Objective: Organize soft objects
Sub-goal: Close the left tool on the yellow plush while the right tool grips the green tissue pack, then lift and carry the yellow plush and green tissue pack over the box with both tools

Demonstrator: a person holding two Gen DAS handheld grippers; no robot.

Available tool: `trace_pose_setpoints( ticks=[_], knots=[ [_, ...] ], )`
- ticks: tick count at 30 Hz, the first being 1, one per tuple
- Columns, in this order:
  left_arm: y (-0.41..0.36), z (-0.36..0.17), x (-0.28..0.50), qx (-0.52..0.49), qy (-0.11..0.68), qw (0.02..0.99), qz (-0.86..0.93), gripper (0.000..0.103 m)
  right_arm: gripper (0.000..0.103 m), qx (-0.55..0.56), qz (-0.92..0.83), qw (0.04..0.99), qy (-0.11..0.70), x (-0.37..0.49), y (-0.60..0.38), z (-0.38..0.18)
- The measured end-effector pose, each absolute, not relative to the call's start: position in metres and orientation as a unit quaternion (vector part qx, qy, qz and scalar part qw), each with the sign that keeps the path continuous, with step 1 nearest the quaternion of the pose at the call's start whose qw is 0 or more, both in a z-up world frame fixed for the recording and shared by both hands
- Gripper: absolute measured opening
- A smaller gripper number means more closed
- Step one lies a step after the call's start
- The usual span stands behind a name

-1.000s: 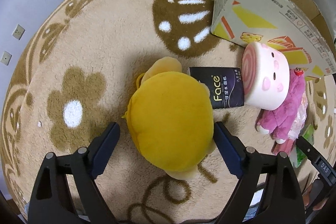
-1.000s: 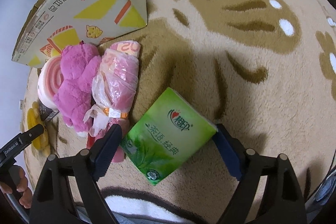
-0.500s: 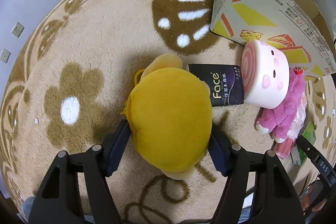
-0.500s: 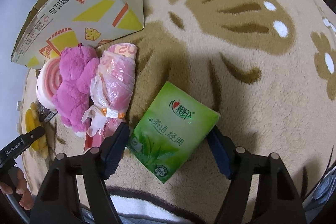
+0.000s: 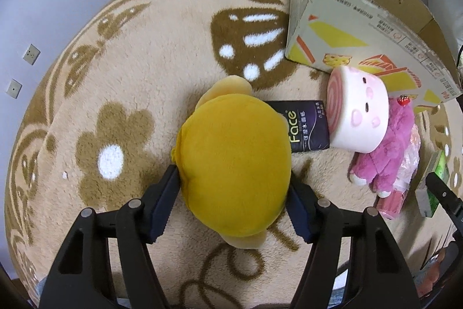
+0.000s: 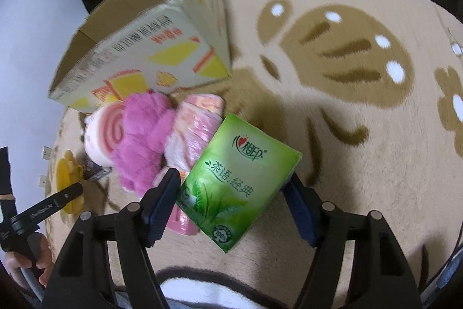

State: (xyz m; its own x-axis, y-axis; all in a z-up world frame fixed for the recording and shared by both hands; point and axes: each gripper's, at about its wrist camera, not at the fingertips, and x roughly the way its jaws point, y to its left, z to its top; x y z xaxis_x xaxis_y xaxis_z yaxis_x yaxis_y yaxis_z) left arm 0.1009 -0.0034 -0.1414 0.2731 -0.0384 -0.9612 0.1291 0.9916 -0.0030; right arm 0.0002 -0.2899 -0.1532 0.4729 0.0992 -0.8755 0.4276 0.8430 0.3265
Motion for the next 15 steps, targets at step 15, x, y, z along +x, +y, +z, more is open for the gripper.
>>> trace_pose_setpoints(
  ticks=[15],
  knots=[
    [-0.012,-0.089,0.08,0.068,0.512,0.854,-0.06,0.068,0.075,0.194,-0.065,0.886,0.416,0.001,-0.262,-0.101]
  ],
)
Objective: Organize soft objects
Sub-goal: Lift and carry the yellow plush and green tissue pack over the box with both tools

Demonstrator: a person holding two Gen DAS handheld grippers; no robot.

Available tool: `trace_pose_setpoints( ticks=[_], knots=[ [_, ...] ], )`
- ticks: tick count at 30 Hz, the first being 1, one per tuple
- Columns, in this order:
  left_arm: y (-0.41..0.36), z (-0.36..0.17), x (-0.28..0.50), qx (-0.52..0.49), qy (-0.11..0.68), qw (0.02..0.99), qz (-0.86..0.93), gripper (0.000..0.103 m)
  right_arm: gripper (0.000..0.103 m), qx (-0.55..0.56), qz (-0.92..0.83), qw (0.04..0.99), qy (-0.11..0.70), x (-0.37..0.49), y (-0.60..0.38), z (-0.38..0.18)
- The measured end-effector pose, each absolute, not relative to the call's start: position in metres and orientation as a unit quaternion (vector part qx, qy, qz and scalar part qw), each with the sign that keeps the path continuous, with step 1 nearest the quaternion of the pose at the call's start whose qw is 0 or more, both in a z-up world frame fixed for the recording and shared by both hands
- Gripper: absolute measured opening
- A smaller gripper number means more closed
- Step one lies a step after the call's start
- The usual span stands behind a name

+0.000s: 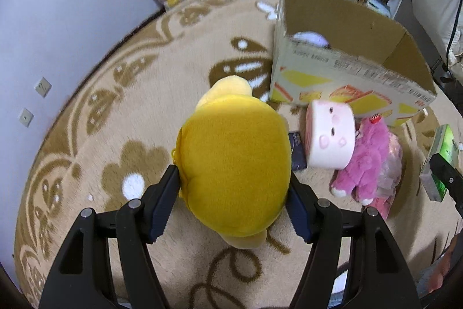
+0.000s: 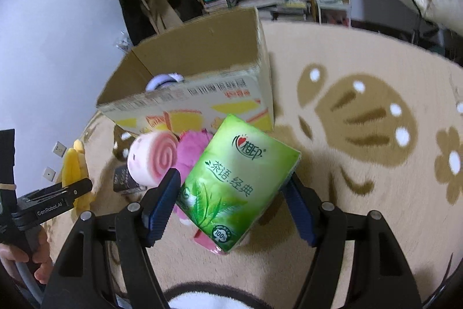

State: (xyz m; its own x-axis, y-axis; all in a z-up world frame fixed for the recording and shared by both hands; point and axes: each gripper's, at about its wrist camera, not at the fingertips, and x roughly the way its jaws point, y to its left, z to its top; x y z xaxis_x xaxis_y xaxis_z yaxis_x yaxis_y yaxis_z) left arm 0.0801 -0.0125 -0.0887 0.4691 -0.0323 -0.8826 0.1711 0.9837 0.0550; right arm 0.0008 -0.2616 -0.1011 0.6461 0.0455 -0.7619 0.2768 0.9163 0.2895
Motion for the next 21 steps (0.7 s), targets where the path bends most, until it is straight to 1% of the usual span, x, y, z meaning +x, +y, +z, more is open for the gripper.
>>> trace_pose_setpoints(
  ticks=[6,13,21],
  knots=[
    [-0.016,-0.061,0.071,0.075,0.443,0.891,-0.056,0.068,0.075,0.164,-0.067,0.908,0.379,-0.003,-0.256,-0.078],
    [-0.022,-0.025,0.061,0.079,0.346,0.934,-0.052,0.068,0.075,0.13,-0.081,0.932,0.329,0.002,-0.254,-0.047],
    [-0.038,-0.003,0.065,0.084,0.278,0.955,-0.059,0.068,0.075,0.095,-0.099,0.95,0.279,0.015,-0.254,-0.024]
  ],
)
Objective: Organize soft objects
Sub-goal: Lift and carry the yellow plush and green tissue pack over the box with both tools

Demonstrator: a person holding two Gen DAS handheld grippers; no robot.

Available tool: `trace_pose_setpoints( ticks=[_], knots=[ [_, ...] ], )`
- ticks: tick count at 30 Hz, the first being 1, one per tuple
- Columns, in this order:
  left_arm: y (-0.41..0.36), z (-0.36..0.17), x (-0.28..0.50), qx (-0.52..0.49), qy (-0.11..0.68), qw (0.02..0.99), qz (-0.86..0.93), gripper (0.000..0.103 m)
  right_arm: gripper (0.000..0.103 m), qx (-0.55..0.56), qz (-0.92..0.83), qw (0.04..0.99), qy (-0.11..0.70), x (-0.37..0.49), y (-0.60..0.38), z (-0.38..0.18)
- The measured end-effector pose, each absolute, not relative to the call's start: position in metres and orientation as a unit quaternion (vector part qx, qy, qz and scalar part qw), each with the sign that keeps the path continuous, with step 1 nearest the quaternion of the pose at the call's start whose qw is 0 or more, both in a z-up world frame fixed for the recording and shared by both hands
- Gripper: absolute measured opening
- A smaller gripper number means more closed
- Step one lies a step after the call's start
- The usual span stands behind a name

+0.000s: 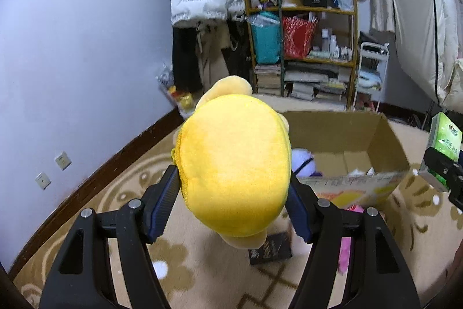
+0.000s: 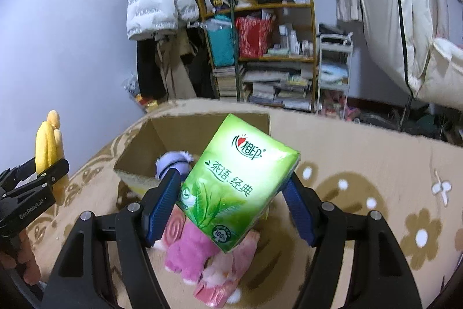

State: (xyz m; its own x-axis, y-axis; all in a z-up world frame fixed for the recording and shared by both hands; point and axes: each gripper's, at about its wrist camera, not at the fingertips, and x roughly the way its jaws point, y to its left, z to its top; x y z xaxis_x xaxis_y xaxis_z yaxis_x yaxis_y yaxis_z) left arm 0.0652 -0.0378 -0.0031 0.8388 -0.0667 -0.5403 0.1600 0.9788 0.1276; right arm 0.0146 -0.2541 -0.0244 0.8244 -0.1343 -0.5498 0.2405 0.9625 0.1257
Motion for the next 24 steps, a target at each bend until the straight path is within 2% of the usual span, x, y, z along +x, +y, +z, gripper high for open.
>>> trace_pose_setpoints(
  ticks=[12,24],
  knots=[
    [-0.08,-0.001,0.092,0.108,0.246,0.959,-0.087,0.068,0.075,0.053,-0.106,0.958,0.259,0.054,-0.258,-0.018],
    [-0.097,-0.011,0.125,0.111,0.288,0.944,-0.113,0.068,0.076,0.054,-0.074,0.959,0.269,0.095,-0.251,-0.032]
  ],
)
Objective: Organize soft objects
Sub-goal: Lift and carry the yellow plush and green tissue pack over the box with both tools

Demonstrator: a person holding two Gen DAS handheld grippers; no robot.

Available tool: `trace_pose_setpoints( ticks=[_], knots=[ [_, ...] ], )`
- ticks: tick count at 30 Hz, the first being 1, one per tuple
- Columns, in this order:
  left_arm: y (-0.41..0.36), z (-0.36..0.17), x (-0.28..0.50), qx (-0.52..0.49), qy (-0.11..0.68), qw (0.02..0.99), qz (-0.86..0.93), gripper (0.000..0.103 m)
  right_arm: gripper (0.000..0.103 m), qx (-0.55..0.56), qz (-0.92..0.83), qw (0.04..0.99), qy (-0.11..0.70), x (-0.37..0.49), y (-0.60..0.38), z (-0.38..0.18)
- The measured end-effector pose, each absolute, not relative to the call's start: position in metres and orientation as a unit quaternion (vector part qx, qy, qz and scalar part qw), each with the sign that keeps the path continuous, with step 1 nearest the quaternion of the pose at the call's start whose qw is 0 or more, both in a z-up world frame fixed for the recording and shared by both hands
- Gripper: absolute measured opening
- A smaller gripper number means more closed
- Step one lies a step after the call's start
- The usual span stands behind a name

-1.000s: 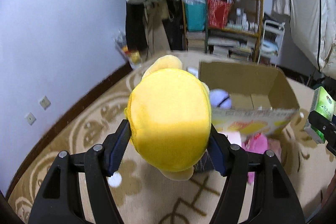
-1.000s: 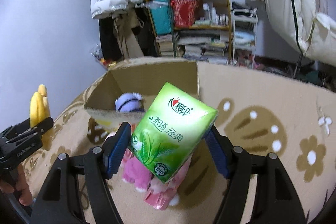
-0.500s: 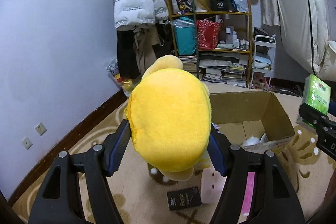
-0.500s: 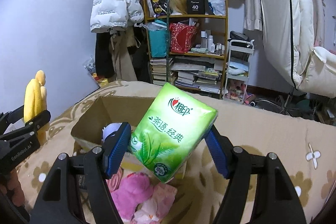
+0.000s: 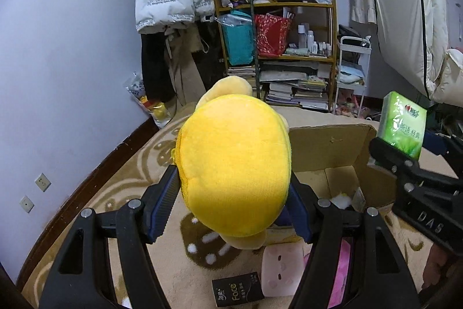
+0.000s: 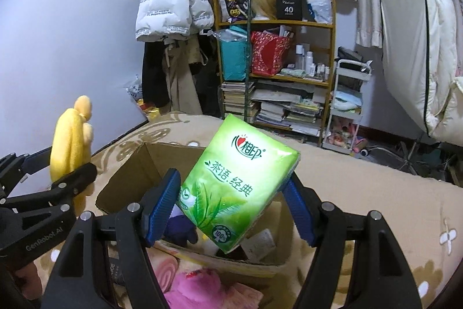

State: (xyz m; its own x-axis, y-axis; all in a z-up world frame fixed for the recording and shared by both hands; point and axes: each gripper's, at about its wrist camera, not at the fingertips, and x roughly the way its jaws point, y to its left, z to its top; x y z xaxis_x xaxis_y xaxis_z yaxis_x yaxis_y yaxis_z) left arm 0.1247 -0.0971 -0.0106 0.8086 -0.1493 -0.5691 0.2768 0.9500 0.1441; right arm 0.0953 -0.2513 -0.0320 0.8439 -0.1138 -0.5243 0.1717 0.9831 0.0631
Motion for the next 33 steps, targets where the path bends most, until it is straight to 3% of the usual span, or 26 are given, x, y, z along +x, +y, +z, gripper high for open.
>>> trace_pose_setpoints(
  ticks=[10,30,33],
  knots=[
    [-0.103,-0.028,0.139,0.088,0.321,0.932,-0.141,0.069,0.076,0.085,-0.074,0.946,0.303,0.105,-0.271,-0.059],
    [-0.122,-0.043,0.152,0.101,0.35,0.918,-0.158,0.07,0.077,0.102,-0.06,0.949,0.292,0.1,-0.279,-0.063],
    [-0.123,-0.044,0.151,0.107,0.348,0.919,-0.152,0.082,0.077,0.103,-0.059,0.949,0.293,0.1,-0.279,-0.063]
  ],
)
